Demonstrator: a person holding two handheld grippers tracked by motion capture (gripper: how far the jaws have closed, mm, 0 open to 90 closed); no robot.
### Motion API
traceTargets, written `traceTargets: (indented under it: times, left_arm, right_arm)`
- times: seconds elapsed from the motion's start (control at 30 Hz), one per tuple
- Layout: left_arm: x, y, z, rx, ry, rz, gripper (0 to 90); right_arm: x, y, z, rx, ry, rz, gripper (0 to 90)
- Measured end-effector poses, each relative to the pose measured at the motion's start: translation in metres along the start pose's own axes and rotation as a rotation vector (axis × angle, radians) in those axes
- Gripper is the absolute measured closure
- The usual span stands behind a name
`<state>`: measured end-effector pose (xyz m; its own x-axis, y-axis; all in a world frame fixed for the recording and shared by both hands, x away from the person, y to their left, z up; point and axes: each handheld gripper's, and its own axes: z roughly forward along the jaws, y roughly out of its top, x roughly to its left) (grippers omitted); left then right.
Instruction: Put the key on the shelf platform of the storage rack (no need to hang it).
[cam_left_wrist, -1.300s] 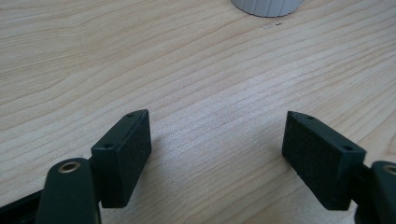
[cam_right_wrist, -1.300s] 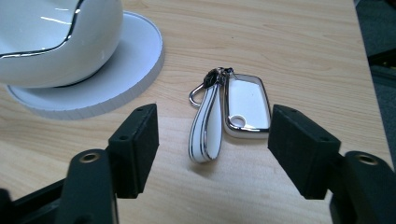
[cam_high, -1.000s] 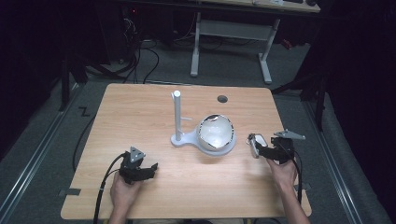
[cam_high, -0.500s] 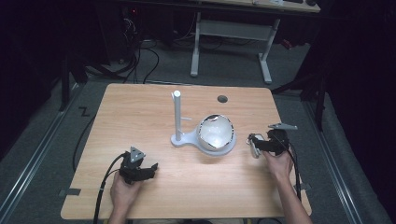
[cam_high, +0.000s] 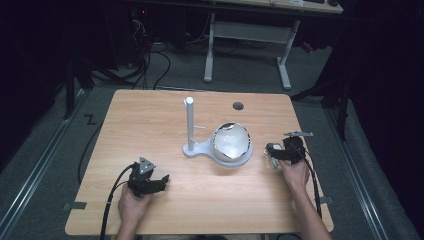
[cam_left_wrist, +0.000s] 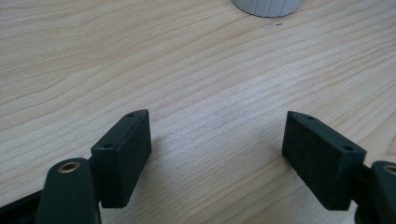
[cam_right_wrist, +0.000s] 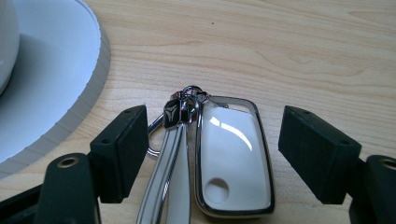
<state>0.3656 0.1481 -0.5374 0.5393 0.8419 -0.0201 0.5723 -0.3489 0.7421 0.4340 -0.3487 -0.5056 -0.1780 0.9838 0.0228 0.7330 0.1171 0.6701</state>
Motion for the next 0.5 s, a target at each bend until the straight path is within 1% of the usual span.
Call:
traceTargets:
  times: [0.07, 0.13, 0.27, 0.33, 0.37, 0.5]
  left_arm:
    - [0.000, 0.000, 0.000, 0.000, 0.001, 0.000, 24.3]
    - [0.000, 0.000, 0.000, 0.001, 0.001, 0.000, 24.3]
    - [0.000, 0.000, 0.000, 0.001, 0.002, 0.001, 24.3]
    - [0.000, 0.000, 0.000, 0.001, 0.002, 0.000, 24.3]
    - [0.000, 0.000, 0.000, 0.000, 0.002, -0.001, 24.3]
    - [0.000, 0.000, 0.000, 0.000, 0.002, -0.001, 24.3]
  right_arm:
    - [0.000, -0.001, 0.002, 0.005, -0.007, 0.003, 25.1]
    - [-0.001, -0.002, 0.005, 0.006, -0.016, -0.006, 25.6]
    - [-0.001, -0.002, 0.007, 0.017, -0.019, -0.003, 26.5]
    - [-0.001, -0.003, 0.008, 0.020, -0.019, -0.005, 27.2]
    - [-0.002, -0.003, 0.009, 0.027, -0.009, -0.008, 28.4]
    - [-0.002, -0.004, 0.012, 0.043, -0.007, -0.009, 29.3]
